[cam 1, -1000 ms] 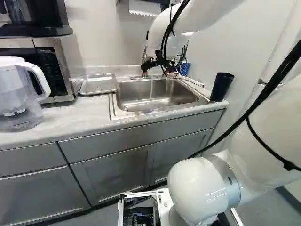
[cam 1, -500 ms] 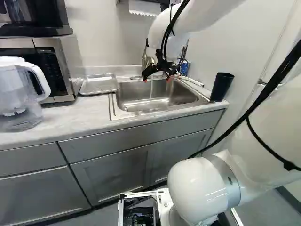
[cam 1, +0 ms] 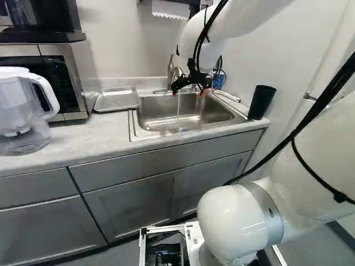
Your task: Rinse the cup and place it in the tray
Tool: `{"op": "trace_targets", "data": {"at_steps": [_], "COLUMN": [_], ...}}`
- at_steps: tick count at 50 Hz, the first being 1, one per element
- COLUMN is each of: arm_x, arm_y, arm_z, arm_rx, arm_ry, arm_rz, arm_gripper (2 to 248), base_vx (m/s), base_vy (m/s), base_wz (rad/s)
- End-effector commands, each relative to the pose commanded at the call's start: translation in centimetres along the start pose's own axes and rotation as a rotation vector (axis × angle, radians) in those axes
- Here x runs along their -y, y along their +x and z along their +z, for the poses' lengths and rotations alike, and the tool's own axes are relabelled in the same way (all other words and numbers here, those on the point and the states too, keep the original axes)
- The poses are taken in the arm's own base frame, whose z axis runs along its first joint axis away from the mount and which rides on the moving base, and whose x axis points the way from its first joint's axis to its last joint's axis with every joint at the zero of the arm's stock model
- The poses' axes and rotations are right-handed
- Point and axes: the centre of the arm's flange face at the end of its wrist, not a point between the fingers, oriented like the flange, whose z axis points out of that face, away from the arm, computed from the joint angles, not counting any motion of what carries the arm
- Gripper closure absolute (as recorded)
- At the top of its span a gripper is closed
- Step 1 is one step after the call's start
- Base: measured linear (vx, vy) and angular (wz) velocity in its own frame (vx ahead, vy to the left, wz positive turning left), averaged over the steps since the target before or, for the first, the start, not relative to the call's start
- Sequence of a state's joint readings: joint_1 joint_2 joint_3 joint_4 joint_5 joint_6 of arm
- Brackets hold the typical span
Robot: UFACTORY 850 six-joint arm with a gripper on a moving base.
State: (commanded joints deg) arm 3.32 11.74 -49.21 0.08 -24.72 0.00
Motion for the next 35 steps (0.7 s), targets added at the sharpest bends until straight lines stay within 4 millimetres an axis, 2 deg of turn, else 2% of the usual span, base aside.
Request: {"op": "trace_targets", "data": {"at_steps": [35], "arm_x": [-3.6], "arm_y": [-0.2], "arm_z": [-0.4], "arm_rx": [-0.055], "arm_ry": [-0.029], "arm_rz": [0.136], "arm_gripper": [3], "base_vx": [0.000], "base_vy": [0.000], "base_wz": [0.000]}}
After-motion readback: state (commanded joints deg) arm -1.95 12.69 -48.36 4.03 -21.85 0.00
